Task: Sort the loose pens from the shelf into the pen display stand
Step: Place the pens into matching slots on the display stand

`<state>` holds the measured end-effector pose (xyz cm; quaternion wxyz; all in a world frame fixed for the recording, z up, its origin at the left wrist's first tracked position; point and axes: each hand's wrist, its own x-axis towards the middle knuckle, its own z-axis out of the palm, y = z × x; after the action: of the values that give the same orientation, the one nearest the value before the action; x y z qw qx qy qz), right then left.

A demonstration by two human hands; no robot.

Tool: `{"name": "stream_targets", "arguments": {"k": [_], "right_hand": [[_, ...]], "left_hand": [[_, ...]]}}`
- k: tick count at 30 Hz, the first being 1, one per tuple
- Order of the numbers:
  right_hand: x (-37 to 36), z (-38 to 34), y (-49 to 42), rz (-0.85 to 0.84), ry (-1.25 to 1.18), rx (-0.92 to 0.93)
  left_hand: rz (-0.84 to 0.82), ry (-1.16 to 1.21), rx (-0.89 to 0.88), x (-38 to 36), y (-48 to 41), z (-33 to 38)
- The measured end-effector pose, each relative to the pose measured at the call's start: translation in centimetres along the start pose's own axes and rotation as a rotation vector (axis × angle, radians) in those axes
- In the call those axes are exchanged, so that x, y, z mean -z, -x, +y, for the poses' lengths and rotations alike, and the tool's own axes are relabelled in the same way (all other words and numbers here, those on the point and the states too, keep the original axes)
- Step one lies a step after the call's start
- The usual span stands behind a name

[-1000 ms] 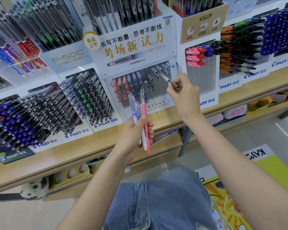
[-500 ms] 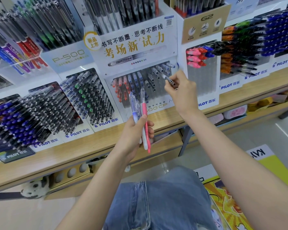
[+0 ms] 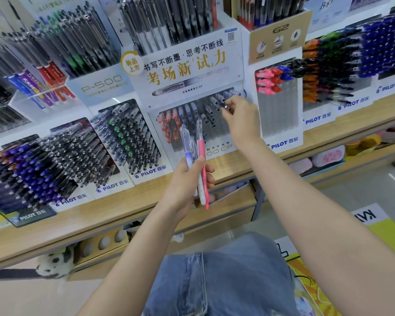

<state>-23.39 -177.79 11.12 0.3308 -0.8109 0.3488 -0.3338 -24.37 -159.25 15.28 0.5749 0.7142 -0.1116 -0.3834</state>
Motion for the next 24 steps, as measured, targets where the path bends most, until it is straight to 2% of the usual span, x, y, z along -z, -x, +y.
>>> {"name": "stream_targets", "arguments": {"k": [10,17,24], "right_hand": [[0.3,0.4,1.5,0.028,-0.019,0.085],[0.0,-0.1,0.9,-0.008,0.142,0.142],[0.3,0.2,1.2,0.046,0.024,0.109]], "left_hand": [[-0.003,-0.031,-0.026,-0.2,-0.3,0.0],[-0.009,-0.018,-0.003,0.0,-0.7,0.2],[-0.013,-0.021,-0.007,0.1,-1.3,0.2]]}}
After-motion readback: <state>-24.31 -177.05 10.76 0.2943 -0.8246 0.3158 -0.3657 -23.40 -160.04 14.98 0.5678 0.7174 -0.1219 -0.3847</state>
